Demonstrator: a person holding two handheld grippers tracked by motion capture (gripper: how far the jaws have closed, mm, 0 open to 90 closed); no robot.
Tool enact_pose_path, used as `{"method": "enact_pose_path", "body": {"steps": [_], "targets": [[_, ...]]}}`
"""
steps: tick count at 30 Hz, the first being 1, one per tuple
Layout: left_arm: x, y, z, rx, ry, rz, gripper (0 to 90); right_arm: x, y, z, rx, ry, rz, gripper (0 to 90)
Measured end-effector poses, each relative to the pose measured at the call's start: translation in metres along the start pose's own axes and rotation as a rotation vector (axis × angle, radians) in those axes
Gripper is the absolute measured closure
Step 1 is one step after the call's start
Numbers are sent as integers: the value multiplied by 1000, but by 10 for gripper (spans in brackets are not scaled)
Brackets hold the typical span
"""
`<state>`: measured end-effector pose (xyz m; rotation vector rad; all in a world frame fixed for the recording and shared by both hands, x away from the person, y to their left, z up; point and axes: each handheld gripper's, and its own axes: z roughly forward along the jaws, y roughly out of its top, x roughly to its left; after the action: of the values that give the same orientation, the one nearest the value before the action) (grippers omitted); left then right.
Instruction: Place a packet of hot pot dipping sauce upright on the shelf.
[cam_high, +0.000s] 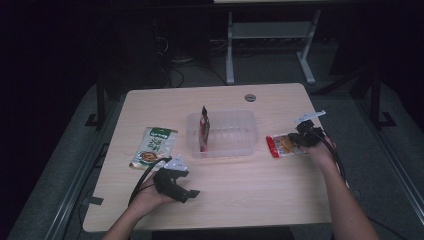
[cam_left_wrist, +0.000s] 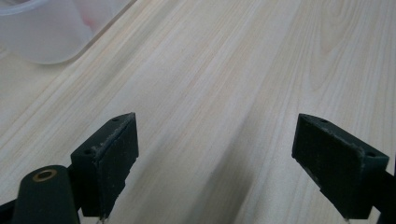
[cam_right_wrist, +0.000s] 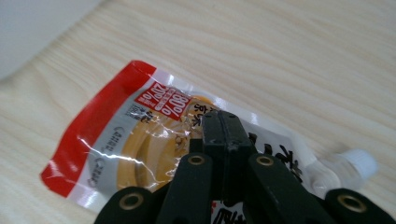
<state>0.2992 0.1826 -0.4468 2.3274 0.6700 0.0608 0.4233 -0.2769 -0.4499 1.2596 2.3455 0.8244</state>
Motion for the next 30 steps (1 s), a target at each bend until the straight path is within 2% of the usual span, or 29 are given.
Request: {"method": "enact_pose_path", "body": {"steps": [6,7,8,9,11,15,23,24,30], "targets": [[1,0,1,9,-6,0,142,2,-1,11,47,-2,-20,900],[0,0,1,9,-7,-1,142,4,-2,13,53,-17,-39,900],[1,0,1,10,-4,11,143,5,-2,14,57,-19,-50,900],[-1,0,2,6,-7,1,143,7,-1,13,65,-19,-58,900],[-1,-1,1,5,-6,10,142,10,-1,13,70,-9,-82,900],[0,-1,1,5,-7,4,142,15,-1,11,78,33,-96,900],[-1,-1,2,7,-7,8,142,28,-1,8,85,96,-157,900],[-2,0,2,9,-6,8,143,33,-3,7,85,114,-173,900],[-4,0,3,12,-11,13,142,43,-5,5,79,175,-223,900]]}}
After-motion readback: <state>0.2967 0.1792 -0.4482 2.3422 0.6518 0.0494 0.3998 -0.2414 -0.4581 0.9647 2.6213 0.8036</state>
